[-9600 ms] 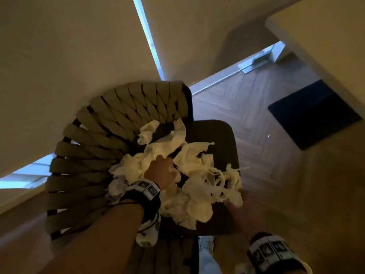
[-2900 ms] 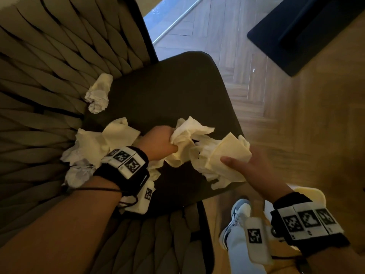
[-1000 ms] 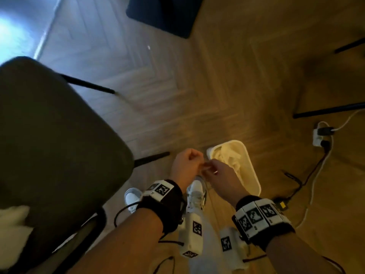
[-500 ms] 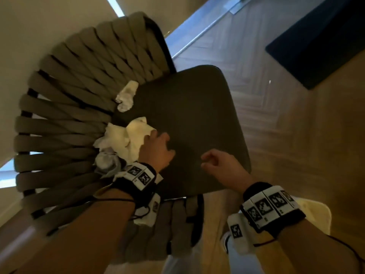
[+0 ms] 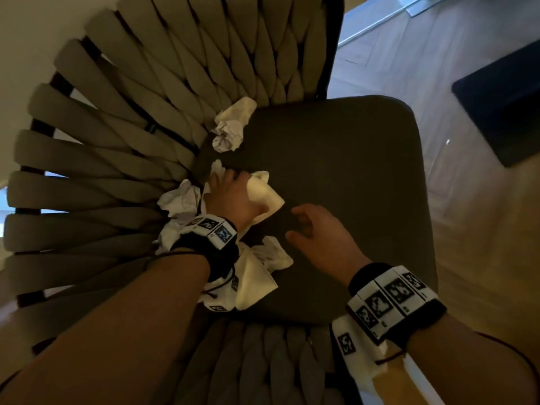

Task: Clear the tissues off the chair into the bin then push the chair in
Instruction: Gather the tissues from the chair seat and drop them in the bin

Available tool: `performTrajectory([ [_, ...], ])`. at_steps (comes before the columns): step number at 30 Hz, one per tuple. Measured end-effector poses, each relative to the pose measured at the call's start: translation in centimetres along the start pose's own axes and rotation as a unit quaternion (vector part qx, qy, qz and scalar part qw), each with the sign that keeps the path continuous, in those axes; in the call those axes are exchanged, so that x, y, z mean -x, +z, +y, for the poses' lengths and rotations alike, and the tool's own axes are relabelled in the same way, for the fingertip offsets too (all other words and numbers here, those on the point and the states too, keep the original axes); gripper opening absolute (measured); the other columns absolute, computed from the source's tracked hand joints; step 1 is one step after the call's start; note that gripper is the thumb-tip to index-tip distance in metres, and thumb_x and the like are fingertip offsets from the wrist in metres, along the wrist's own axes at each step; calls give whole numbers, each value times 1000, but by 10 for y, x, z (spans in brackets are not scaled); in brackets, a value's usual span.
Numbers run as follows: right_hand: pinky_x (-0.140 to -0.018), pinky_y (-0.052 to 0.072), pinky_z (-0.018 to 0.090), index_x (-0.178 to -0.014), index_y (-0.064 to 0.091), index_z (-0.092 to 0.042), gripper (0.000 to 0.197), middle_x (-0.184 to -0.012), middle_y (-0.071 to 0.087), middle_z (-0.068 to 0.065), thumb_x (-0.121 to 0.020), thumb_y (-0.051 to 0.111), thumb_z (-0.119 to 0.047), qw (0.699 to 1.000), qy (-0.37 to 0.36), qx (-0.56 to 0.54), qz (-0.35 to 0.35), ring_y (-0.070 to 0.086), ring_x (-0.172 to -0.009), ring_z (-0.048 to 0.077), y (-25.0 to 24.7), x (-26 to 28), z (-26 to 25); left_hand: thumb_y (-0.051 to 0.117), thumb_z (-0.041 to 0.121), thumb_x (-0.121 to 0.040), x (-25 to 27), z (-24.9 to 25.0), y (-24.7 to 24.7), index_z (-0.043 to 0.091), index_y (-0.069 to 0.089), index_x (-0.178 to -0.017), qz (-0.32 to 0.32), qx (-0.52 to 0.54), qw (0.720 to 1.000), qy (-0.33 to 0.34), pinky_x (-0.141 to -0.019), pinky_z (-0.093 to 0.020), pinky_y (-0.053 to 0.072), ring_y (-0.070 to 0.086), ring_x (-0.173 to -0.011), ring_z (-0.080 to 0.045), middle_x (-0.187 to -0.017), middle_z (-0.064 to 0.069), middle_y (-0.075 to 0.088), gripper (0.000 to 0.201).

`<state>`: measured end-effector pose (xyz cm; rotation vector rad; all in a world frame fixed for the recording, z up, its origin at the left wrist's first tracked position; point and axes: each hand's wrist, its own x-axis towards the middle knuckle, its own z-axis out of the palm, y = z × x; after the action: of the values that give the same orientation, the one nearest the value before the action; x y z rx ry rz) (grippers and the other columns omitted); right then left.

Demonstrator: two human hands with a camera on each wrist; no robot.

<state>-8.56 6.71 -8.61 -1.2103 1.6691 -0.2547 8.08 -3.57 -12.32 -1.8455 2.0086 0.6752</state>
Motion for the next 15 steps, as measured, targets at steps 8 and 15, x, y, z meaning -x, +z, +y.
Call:
performTrajectory([
  [8, -100, 47, 44, -147, 18, -32, 91, -148, 31, 8, -75, 74, -34, 998, -32, 47, -33, 46, -126, 29, 4, -81, -32, 66, 21, -81, 3, -18, 2, 16, 55, -116, 20, 82, 991, 99, -101, -42, 34, 46, -121, -34, -126, -8, 52, 37],
  [15, -95, 40, 33, -131, 47, -14, 69, -132, 53, 8, -73, 75, -38, 986, -13, 140, -89, 50, -121, 27, 27, -102, -39, 60, -4, -78, 11, -32, 2, 10, 45, -136, 42, 198, 974, 100, -110, -42, 33, 35, -134, -33, -148, -16, 28, 62],
])
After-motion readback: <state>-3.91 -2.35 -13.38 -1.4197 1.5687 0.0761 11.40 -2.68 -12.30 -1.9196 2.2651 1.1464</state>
